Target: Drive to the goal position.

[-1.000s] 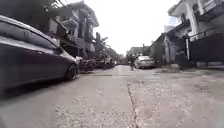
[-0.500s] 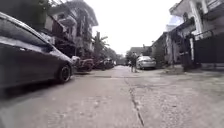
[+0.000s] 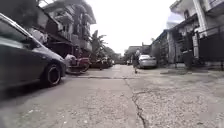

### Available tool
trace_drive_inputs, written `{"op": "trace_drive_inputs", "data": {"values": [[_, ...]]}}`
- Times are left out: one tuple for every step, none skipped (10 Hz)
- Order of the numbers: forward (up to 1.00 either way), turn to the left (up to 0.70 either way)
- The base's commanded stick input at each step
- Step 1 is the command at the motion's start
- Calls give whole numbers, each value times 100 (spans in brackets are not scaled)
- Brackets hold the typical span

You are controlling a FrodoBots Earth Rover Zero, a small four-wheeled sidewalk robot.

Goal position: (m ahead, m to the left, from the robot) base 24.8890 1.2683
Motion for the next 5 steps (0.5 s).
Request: {"op": "trace_drive_inputs", "data": {"values": [[100, 0], [100, 26], [100, 8], [100, 0], [100, 0]]}}
